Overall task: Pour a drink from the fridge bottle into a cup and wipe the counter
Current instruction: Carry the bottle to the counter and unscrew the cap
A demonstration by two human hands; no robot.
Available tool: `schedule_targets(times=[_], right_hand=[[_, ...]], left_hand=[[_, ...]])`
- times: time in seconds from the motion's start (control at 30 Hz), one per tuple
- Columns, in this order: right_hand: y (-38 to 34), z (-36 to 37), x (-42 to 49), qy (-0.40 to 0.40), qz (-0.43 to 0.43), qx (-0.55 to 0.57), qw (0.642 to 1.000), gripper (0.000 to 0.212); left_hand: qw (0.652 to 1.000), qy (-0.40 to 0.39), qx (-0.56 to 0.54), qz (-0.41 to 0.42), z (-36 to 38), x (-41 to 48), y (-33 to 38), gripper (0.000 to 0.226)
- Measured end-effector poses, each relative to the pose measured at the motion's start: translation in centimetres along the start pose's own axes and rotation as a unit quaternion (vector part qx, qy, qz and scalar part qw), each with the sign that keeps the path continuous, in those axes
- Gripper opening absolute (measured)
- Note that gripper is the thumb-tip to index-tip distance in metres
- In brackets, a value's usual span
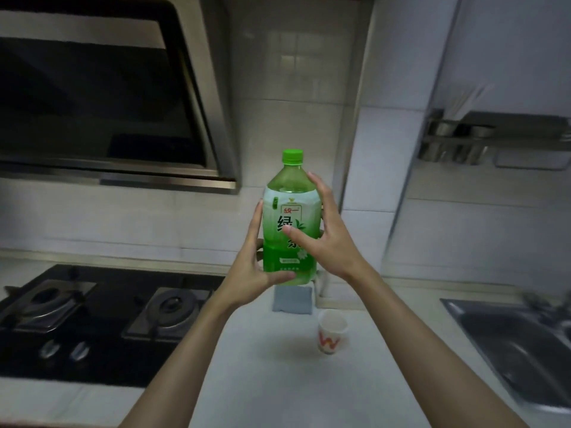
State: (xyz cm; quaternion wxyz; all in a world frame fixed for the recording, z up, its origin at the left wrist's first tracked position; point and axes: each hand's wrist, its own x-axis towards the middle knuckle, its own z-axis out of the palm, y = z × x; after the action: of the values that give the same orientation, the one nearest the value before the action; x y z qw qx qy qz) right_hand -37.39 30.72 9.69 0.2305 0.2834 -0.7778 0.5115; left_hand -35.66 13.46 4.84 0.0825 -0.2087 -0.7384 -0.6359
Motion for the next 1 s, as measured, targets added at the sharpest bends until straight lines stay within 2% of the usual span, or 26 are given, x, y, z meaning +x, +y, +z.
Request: schedule_targets(times=[0.2, 0.43, 0.77, 1.0], right_hand=[[2.9, -5.8, -2.2, 0.031, 0.018, -0.027, 0.999, 0.089], [7.1, -6.9, -6.2, 0.051, 0.07, -0.006, 0.996, 0.09], [13.9, -1.0, -9.9, 0.043, 0.15, 0.02, 0.988, 0.09], [18.4, 4.8, -12.5, 0.008, 0.251, 0.065, 0.966, 0.095]], left_hand=[[0.999, -0.04, -0.014, 0.01, 6.7, 2.1, -0.7, 0.129], [0.996, -0.076, -0.035, -0.029, 10.3, 1.7, -4.6, 0.129], [0.992, -0.088, -0.003, -0.092, 8.6, 0.1, -13.8, 0.13], [0.982, -0.111, 0.024, -0.148, 5.9, -2.0, -21.0, 0.129]])
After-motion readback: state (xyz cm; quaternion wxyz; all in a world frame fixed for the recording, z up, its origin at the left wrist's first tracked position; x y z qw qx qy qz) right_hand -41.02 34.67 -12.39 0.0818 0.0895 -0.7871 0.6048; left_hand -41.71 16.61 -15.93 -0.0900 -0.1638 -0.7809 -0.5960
